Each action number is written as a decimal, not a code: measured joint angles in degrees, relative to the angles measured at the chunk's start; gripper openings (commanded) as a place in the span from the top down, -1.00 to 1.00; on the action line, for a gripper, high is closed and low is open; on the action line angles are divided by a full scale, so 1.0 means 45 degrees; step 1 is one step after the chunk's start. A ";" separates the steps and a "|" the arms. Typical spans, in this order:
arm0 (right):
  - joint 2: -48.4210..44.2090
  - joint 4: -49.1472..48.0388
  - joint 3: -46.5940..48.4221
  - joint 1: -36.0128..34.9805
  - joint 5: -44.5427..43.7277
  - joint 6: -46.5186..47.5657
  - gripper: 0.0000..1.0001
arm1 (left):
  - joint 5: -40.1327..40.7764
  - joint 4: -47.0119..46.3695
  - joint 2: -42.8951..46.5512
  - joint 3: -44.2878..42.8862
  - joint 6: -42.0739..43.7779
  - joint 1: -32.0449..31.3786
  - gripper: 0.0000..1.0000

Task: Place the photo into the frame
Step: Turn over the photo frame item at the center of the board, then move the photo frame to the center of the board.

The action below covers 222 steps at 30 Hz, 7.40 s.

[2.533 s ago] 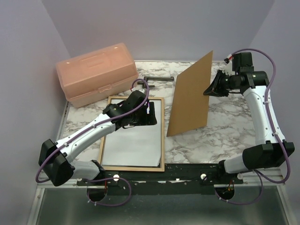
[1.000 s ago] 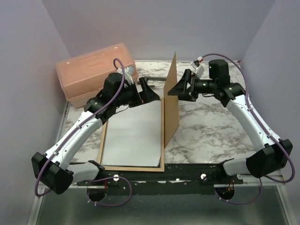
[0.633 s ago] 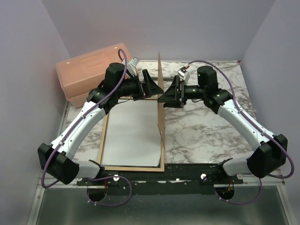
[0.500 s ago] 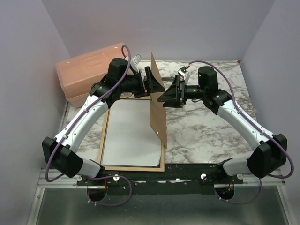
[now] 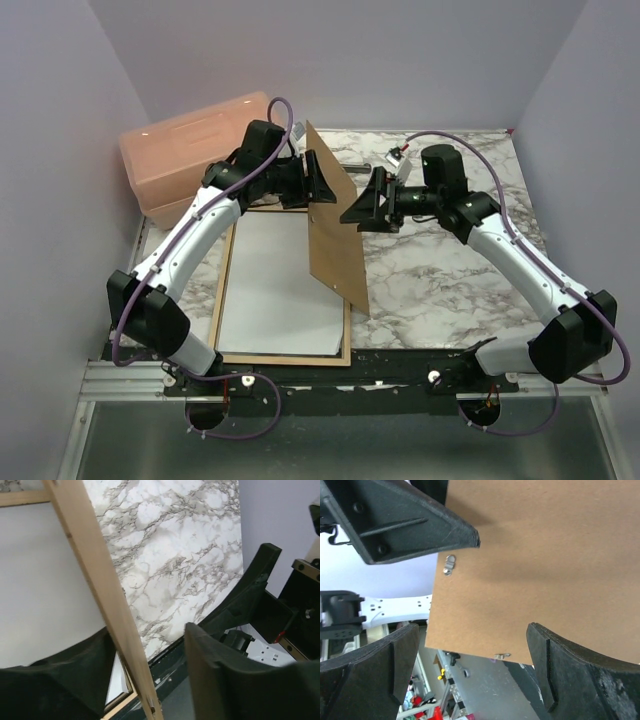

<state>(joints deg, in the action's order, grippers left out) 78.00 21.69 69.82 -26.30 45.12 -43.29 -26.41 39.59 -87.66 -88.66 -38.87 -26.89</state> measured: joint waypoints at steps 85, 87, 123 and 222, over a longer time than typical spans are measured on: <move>-0.2968 -0.6329 -0.4823 0.4915 0.5469 -0.3016 0.99 | -0.4682 -0.6654 0.8257 1.1060 -0.3079 0.4629 -0.74; -0.2822 -0.5246 -0.4571 0.4915 0.5037 -0.2365 0.99 | -0.3759 -0.5304 0.8024 1.0739 -0.2186 0.4634 -0.74; -0.1880 0.3818 -0.1166 0.4915 -0.0933 0.3322 1.00 | 0.6805 0.1909 -0.1302 0.6407 0.2807 0.4911 -0.54; -0.2195 0.5134 -0.0369 0.4920 -0.1642 0.3881 0.99 | 0.1724 -0.2118 -0.2997 0.5935 -0.1190 0.0248 1.00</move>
<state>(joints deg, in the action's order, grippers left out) 68.12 44.80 68.16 -4.16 37.74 -25.82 -18.65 30.06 -101.14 -61.95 -44.23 -25.78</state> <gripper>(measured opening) 0.056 0.075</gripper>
